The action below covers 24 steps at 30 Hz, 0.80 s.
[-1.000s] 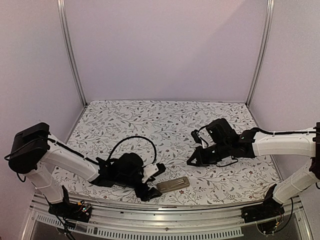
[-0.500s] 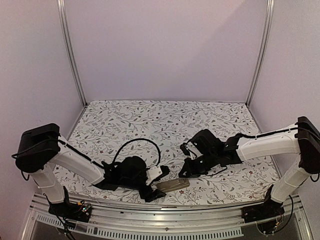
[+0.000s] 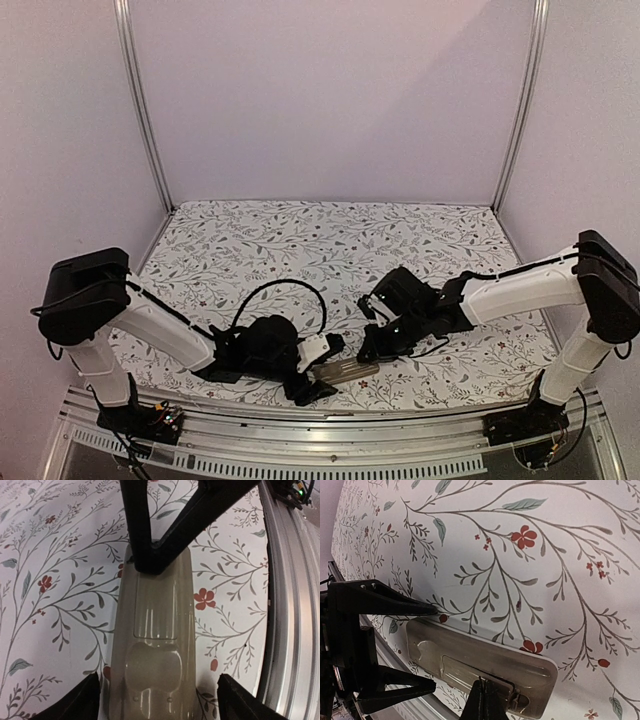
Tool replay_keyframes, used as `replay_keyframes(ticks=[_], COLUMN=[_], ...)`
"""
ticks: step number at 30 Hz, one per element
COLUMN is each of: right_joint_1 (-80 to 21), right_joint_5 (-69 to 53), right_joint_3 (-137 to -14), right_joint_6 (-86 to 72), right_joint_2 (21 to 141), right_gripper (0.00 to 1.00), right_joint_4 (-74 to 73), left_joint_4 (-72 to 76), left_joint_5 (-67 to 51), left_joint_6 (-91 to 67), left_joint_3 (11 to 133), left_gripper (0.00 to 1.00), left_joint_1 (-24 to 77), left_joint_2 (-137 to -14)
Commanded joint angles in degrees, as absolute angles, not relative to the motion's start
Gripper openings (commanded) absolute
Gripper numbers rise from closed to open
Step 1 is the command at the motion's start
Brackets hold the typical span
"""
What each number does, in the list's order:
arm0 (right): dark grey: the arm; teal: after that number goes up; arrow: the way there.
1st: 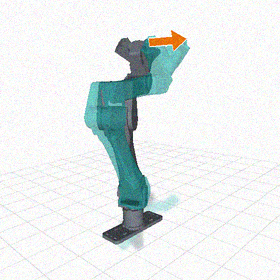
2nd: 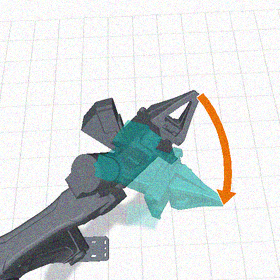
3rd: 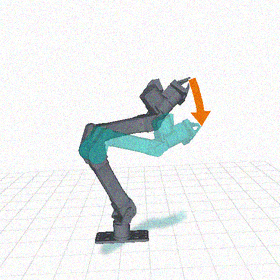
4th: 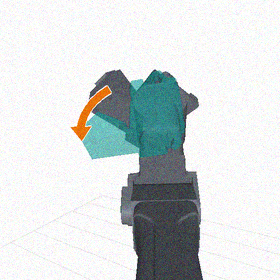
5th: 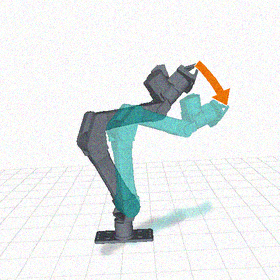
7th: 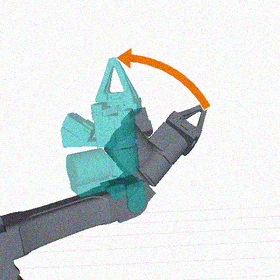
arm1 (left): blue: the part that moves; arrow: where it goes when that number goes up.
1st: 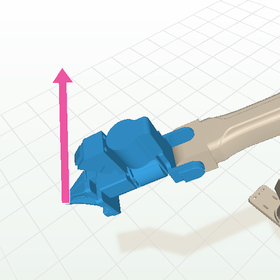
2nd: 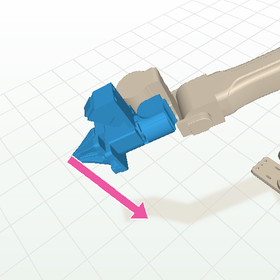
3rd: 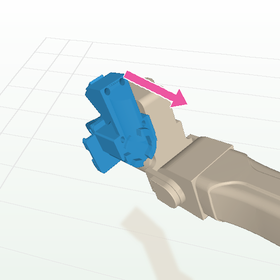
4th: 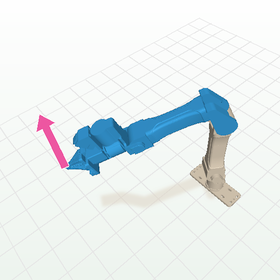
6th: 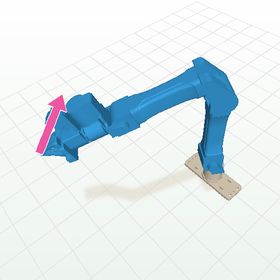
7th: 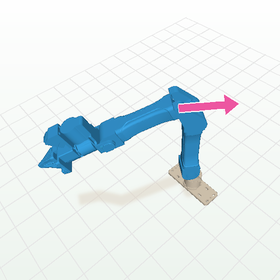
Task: Load the batteries into the remote control
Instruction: Load the battery cover onto the remote control without the battery cover.
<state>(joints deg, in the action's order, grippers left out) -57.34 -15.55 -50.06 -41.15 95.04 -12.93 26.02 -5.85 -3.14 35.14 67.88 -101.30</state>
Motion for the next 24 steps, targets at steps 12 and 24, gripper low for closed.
replay_keyframes(ticks=[12,24], right_joint_1=[-58.01,-58.01], right_joint_5=[-13.96,-13.64], right_joint_3=[-50.22,-54.67], right_joint_6=[-40.07,-38.70], right_joint_2=[97.87,92.45], right_gripper=[0.00,0.00], right_joint_4=[-15.02,-17.02], left_joint_4=[24.81,24.70], left_joint_5=[-5.71,-5.01], left_joint_6=[-3.51,-3.03], left_joint_3=[36.22,34.34], left_gripper=[0.80,0.81], left_joint_1=[68.66,68.56], left_joint_2=[-102.82,-97.84])
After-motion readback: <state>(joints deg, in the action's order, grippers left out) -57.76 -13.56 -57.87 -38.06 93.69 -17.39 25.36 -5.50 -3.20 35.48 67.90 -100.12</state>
